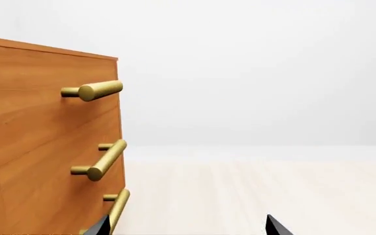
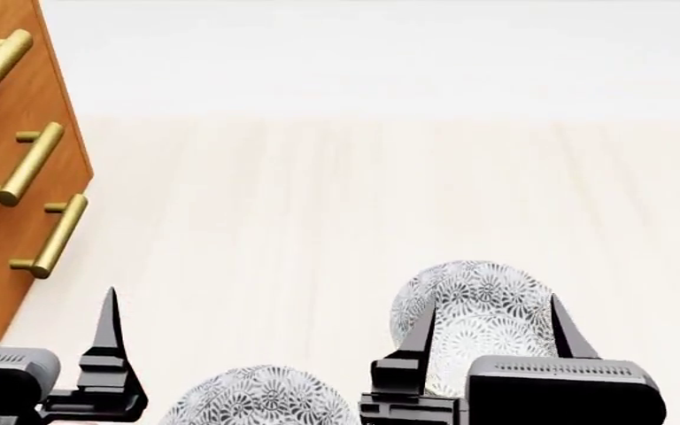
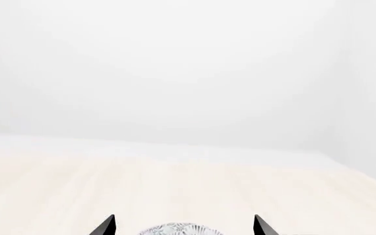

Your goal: Stack the bowl at the front on the bowl in the middle.

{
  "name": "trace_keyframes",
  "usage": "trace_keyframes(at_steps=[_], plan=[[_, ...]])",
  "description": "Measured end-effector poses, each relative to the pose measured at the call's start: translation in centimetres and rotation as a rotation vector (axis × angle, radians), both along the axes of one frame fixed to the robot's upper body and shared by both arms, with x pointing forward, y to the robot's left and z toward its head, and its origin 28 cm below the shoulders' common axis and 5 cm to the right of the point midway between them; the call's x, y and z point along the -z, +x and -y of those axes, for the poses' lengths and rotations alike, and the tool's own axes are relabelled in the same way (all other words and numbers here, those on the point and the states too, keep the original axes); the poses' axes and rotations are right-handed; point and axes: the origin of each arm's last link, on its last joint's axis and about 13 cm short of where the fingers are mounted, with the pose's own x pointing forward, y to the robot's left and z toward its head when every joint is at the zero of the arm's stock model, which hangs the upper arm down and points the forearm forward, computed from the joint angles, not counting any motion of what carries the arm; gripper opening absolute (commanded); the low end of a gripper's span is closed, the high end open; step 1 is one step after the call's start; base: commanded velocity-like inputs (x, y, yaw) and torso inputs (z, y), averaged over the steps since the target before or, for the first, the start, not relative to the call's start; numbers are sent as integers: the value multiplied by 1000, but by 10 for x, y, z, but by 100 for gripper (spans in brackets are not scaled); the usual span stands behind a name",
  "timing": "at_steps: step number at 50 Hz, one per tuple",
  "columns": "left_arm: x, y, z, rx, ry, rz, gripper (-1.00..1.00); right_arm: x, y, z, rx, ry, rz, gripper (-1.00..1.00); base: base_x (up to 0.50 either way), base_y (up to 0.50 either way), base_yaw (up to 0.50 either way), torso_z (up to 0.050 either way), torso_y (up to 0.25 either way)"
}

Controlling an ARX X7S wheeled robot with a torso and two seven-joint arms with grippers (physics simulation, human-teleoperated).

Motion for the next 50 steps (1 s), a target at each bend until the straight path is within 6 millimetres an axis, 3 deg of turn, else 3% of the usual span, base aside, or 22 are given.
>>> trace_keyframes(at_steps=[10, 27, 50], plan=[[-1, -1, -1, -7, -2, 0, 100, -32, 14, 14, 65, 68, -32, 100, 0, 0, 0, 0, 0], [-4, -1, -1, -14, -7, 4, 100, -100, 63, 48, 103, 38, -195, 100, 0, 0, 0, 0, 0], [-2, 1, -1, -14, -14, 1, 100, -137, 104, 66, 53, 37, -521, 100, 0, 0, 0, 0, 0]])
